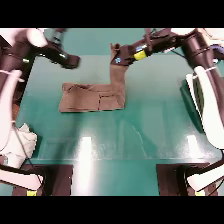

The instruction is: Fold the shirts.

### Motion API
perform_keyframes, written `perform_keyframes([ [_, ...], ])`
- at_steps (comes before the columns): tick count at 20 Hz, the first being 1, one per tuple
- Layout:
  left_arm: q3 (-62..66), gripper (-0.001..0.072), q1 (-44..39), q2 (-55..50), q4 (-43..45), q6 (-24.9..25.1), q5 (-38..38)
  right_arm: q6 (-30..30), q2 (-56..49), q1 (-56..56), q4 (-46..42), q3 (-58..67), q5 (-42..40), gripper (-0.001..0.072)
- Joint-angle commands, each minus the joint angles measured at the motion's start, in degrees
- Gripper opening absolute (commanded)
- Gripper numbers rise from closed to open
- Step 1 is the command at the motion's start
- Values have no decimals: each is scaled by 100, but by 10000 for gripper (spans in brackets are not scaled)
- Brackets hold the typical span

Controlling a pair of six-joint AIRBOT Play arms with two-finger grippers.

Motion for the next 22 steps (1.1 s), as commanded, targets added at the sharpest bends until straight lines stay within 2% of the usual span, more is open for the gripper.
perform_keyframes([
  [1,7,29,782,704,509,96,-511,-20,-511,551,11,299,-581,12],
  [6,4,29,1174,1008,487,96,-811,-485,-1429,1414,46,302,-1683,16],
  [8,4,28,1172,1005,289,96,-863,-1128,-1812,1700,614,302,-2201,20],
  [9,4,29,1172,1005,146,96,-841,-1528,-1969,1801,1169,302,-2470,129],
  [10,4,29,1172,1008,50,96,-826,-1773,-2076,1871,1711,302,-2677,384],
  [11,4,29,1172,1008,13,96,-839,-1851,-2103,1882,2033,302,-2706,529],
  [13,4,29,1172,1008,11,101,-920,-1843,-1993,1692,1996,291,-2223,534],
  [15,4,29,1172,1008,13,120,-1043,-1580,-1620,1246,1902,-138,-1436,531],
  [18,4,29,1172,1005,9,118,-1023,-1416,-999,358,1462,-1158,-354,459],
  [20,4,29,1172,1001,9,120,-1023,-1176,-599,-219,765,-1864,-90,459],
  [22,-20,29,1172,997,9,120,-984,-826,-247,-737,179,-2518,-234,458],
])
